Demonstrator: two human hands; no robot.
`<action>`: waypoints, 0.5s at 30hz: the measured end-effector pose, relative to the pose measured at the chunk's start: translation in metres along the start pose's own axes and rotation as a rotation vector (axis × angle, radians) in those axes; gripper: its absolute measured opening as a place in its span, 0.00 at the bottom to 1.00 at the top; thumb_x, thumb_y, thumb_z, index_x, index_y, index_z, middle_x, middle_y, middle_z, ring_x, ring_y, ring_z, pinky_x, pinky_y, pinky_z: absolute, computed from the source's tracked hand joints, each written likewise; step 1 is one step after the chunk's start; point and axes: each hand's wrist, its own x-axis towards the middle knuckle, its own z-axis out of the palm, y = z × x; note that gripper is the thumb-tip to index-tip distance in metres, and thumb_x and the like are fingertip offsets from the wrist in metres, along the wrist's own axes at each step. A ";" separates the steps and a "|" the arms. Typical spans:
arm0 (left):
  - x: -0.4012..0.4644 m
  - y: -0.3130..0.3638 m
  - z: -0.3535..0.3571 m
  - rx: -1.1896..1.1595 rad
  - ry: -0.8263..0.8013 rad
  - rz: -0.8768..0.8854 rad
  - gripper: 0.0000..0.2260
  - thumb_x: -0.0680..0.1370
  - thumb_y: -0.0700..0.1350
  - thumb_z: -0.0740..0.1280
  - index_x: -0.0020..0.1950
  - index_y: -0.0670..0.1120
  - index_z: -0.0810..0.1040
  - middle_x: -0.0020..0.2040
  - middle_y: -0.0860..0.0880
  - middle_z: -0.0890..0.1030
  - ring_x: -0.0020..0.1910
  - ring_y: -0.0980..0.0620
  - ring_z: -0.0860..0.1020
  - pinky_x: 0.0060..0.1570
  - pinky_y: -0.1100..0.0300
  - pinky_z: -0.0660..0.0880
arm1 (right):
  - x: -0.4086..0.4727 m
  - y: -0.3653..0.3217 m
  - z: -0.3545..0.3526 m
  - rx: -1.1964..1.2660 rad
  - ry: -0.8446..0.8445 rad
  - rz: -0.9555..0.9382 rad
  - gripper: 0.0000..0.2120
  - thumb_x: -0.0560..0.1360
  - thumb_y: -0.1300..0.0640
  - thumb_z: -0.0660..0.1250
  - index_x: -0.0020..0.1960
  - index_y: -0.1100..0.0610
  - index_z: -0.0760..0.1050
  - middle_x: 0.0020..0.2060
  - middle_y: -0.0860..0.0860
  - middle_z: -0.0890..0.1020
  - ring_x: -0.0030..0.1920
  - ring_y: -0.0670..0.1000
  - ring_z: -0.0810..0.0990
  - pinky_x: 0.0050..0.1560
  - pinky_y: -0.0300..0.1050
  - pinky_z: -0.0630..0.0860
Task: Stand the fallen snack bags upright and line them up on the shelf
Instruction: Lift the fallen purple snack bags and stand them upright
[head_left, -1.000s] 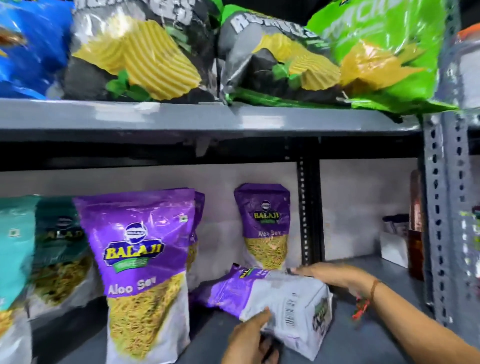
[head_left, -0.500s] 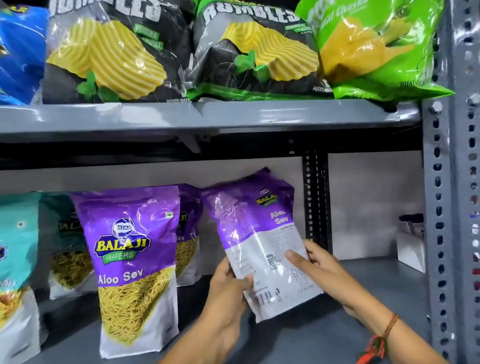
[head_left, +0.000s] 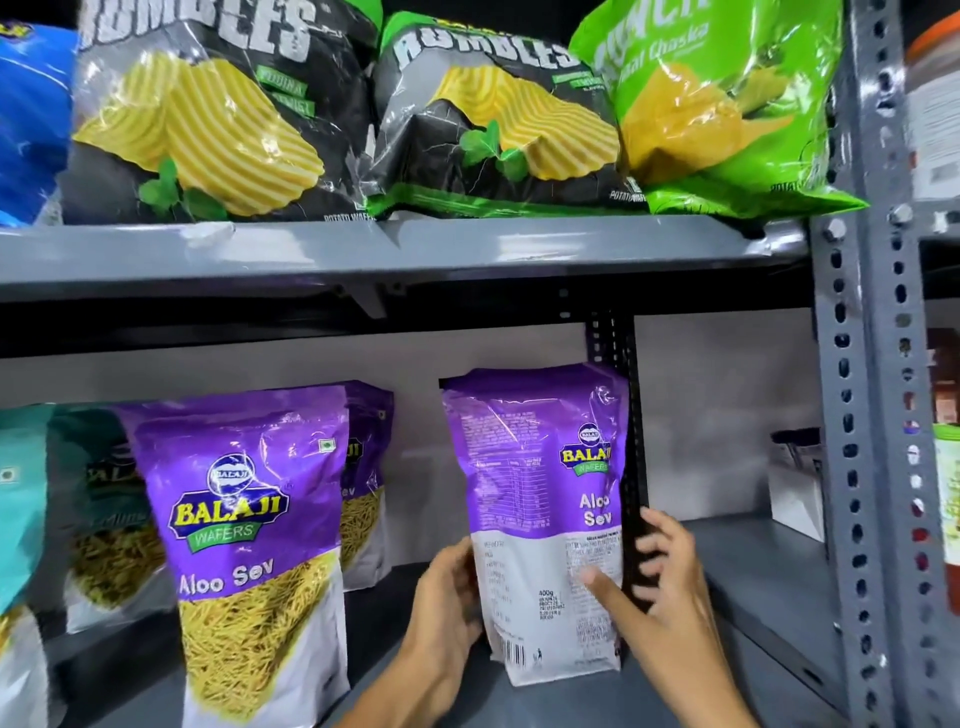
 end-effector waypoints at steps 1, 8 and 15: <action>0.004 0.000 0.000 -0.022 0.013 -0.043 0.18 0.80 0.52 0.56 0.53 0.44 0.82 0.46 0.46 0.87 0.47 0.46 0.82 0.47 0.53 0.75 | -0.009 -0.002 0.004 0.027 0.022 0.001 0.34 0.56 0.43 0.77 0.55 0.27 0.63 0.52 0.43 0.70 0.50 0.44 0.73 0.51 0.48 0.79; 0.004 -0.016 0.005 0.197 -0.024 -0.109 0.20 0.78 0.56 0.56 0.53 0.47 0.84 0.50 0.46 0.87 0.50 0.47 0.85 0.47 0.54 0.78 | -0.030 -0.017 0.024 -0.255 -0.335 0.046 0.69 0.41 0.19 0.63 0.76 0.43 0.45 0.68 0.36 0.51 0.72 0.44 0.53 0.68 0.35 0.51; -0.010 -0.024 0.021 0.225 0.010 -0.150 0.09 0.75 0.48 0.67 0.38 0.48 0.69 0.29 0.53 0.71 0.29 0.54 0.70 0.33 0.62 0.64 | -0.007 0.001 0.014 -0.015 -0.243 0.090 0.41 0.58 0.50 0.83 0.60 0.33 0.60 0.58 0.41 0.66 0.57 0.26 0.67 0.63 0.37 0.63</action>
